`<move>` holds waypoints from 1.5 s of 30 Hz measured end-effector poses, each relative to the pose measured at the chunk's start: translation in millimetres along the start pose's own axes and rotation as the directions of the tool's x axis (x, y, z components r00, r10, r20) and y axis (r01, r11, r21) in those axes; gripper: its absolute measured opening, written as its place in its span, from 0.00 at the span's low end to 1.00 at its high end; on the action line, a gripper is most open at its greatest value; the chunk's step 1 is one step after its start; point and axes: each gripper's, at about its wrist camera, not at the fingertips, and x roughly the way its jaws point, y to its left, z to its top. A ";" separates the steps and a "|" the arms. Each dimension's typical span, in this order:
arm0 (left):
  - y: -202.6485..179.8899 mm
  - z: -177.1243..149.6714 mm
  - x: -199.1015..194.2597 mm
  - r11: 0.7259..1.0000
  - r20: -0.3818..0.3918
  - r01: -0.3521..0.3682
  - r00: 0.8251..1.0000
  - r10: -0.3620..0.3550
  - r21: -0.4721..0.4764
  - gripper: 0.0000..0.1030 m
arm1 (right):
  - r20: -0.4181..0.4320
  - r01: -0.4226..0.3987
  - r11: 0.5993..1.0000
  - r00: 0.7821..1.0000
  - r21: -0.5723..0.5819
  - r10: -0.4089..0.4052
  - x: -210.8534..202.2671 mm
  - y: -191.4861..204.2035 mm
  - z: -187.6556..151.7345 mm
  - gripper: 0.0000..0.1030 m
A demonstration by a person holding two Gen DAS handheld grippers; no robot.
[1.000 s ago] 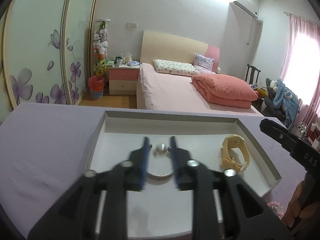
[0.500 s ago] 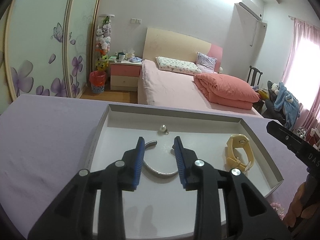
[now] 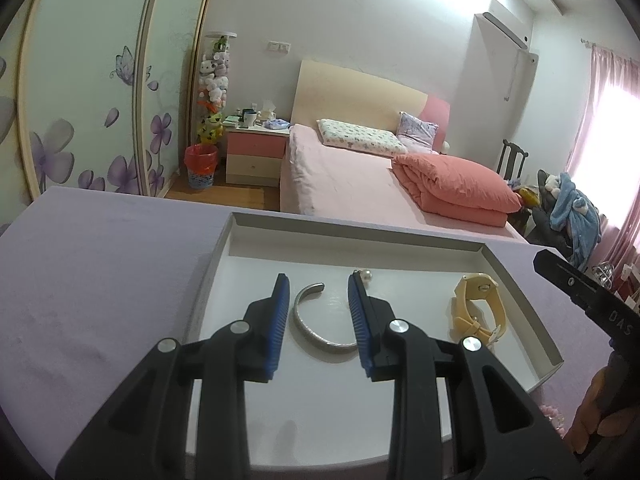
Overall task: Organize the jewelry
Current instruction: 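Withdraw both tools from the tray toward the remaining bracelets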
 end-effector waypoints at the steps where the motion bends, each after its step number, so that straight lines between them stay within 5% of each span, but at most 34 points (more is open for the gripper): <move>1: 1.8 -0.2 -1.0 1.000 0.000 -0.003 1.000 0.003 -0.005 0.30 | -0.001 0.001 1.000 1.000 0.001 -0.001 0.2 -0.9 -0.4 0.40; 12: 7.3 -0.3 -2.5 1.000 -0.008 -0.011 1.000 0.011 -0.013 0.31 | -0.012 0.014 1.000 1.000 -0.009 -0.014 -2.2 -2.0 -1.4 0.42; 17: 11.8 -8.6 -21.4 1.000 0.001 -0.013 1.000 0.013 -0.010 0.39 | -0.017 0.021 1.000 1.000 -0.015 -0.022 -15.1 1.3 -3.9 0.51; 32: 18.1 -80.9 -107.7 0.999 -0.072 0.035 0.997 -0.035 0.003 0.49 | -0.087 0.044 0.996 0.995 -0.079 -0.051 -97.6 11.7 -57.4 0.62; 45: 11.1 -104.3 -91.5 0.994 -0.223 -0.059 0.972 0.079 0.097 0.39 | -0.103 0.031 0.999 0.994 -0.023 -0.033 -117.1 0.6 -77.1 0.62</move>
